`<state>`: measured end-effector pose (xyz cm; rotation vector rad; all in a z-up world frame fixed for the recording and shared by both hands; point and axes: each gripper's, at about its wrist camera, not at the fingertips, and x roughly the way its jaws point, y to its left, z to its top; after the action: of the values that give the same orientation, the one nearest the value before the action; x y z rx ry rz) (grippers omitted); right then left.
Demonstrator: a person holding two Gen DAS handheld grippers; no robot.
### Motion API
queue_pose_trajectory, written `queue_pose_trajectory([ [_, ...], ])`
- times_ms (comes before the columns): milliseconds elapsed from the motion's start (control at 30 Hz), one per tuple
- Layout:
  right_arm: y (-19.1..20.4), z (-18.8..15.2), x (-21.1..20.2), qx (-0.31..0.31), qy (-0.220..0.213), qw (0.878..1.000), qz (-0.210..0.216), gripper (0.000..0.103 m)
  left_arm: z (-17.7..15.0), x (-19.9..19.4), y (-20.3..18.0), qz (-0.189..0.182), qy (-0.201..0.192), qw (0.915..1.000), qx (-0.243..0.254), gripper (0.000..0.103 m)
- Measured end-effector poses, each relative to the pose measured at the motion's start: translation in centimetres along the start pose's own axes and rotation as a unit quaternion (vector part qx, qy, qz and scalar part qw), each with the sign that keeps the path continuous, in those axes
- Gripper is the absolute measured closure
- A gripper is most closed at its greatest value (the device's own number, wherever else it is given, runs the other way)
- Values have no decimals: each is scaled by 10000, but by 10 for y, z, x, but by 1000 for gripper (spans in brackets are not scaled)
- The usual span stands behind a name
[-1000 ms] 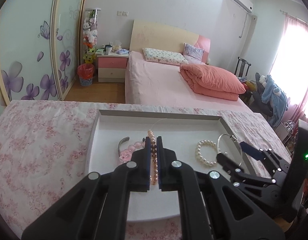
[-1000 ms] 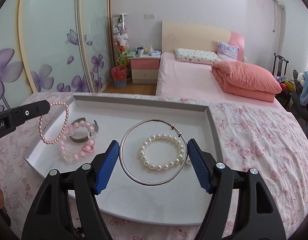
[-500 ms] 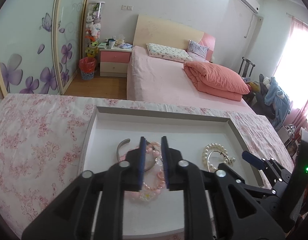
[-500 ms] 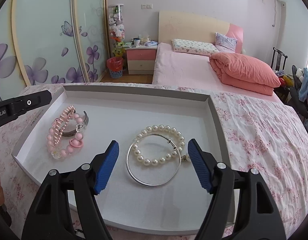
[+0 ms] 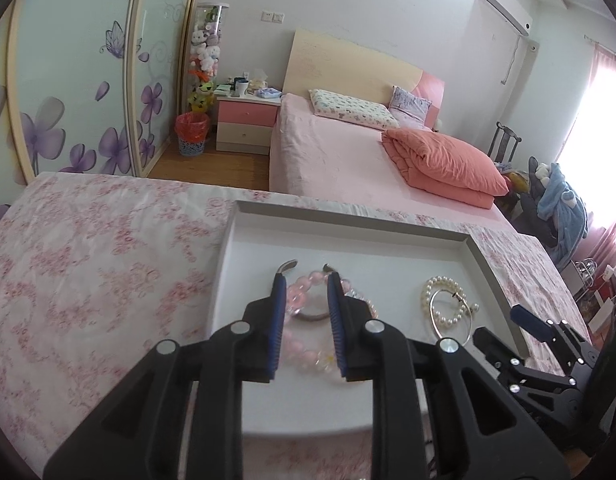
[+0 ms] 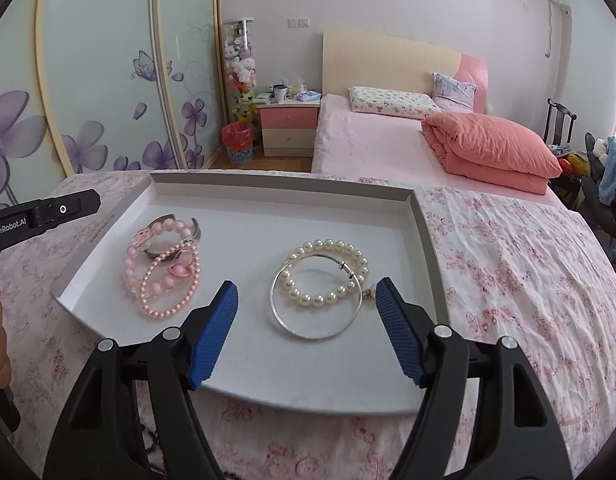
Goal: Organize jewelry
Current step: 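Lower the bangle and pink pearl bracelet into the gray tray, opening both tools, then grasp the dark red bead bracelets with right tool while left tool moves to the silver ring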
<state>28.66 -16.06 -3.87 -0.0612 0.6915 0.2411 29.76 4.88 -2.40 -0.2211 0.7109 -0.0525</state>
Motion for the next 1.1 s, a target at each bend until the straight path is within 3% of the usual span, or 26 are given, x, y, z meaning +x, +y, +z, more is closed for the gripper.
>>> queue_pose_trajectory([
  [133,0,-13,-19,-7,10,9999,134,32,-13,-19,6,62,-15,10000,62,80],
  [433,20,-68,-47,-390,567,9948,748,32,-66,-56,17,185,145,9992,326,61],
  [500,30,-78,-48,-532,676,9931,794,32,-76,-60,19,179,208,9990,350,54],
  [700,46,-90,-40,-741,881,9903,778,28,-96,-68,19,177,327,9983,442,45],
  [933,54,-93,-30,-919,1013,9876,768,29,-103,-68,21,186,406,9980,454,43],
  [967,55,-93,-30,-907,1015,9874,812,32,-104,-68,21,187,418,9979,449,43],
  [1100,53,-93,-33,-890,989,9867,931,67,-107,-67,20,165,461,9978,449,43],
])
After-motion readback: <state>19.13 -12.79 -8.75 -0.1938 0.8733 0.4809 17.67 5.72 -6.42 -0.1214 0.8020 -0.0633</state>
